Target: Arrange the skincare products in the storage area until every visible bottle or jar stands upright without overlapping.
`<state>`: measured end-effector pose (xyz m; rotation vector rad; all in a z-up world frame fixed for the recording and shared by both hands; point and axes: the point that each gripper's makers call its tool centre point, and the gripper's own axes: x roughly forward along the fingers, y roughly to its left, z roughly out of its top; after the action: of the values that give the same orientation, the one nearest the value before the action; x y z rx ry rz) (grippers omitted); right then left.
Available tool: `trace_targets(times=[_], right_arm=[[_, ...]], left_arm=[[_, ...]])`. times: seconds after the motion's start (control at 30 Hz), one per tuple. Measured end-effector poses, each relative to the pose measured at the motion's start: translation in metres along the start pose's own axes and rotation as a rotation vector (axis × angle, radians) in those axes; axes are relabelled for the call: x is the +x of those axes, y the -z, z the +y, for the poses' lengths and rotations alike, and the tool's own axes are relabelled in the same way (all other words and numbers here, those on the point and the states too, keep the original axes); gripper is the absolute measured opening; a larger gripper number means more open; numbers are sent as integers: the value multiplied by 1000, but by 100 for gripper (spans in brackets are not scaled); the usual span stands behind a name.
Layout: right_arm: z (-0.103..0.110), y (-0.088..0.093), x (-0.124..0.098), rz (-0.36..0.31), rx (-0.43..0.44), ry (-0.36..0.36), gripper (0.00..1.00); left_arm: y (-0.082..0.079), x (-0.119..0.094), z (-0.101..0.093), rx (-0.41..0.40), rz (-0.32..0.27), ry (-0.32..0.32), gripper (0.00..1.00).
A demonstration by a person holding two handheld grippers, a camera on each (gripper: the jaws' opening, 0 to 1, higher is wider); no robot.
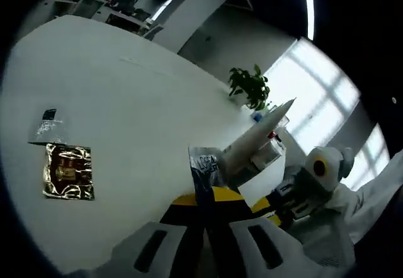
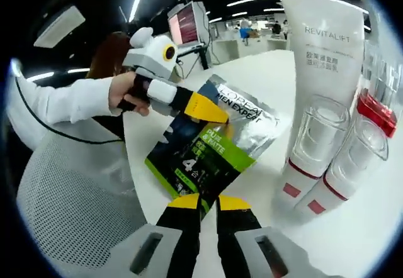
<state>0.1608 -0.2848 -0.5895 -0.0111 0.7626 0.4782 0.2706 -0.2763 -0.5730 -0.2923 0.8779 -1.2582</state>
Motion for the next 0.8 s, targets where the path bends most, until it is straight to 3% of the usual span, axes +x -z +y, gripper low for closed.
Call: trace_targets(times=[0.13,0.27,0.33,0.43,0.5,0.57,0.63,0.73,0.8], right_arm=[[-1,-3,3,-11,-22,13,15],[-15,-11,4,-27,-110,81,15],[-16,-14,3,-38,-97,87,15],[-16,-14,8,-38,-106,79,24],[-19,-16,7,-39,-119,98,20],[-19,-26,3,-82,-104,107,13],[-17,-33,3,-102,-119,112,14],[-11,-27,13,-65,-124,98,25],[-10,-24,17,-41,-176,104,25]], left_arm=[[-1,7,4,-24,-23,-16,0],[3,12,13,-42,-12,-43,0],[0,13,15,-50,-21,-33,0],[-4,16,14,-40,-35,-29,0],[-4,20,16,-48,-37,-33,0],[-5,23,18,-44,-35,-29,0],[-7,27,17,-20,-33,4,0],[-9,33,22,-29,-33,6,0],[-7,37,25,-30,-21,-13,0]])
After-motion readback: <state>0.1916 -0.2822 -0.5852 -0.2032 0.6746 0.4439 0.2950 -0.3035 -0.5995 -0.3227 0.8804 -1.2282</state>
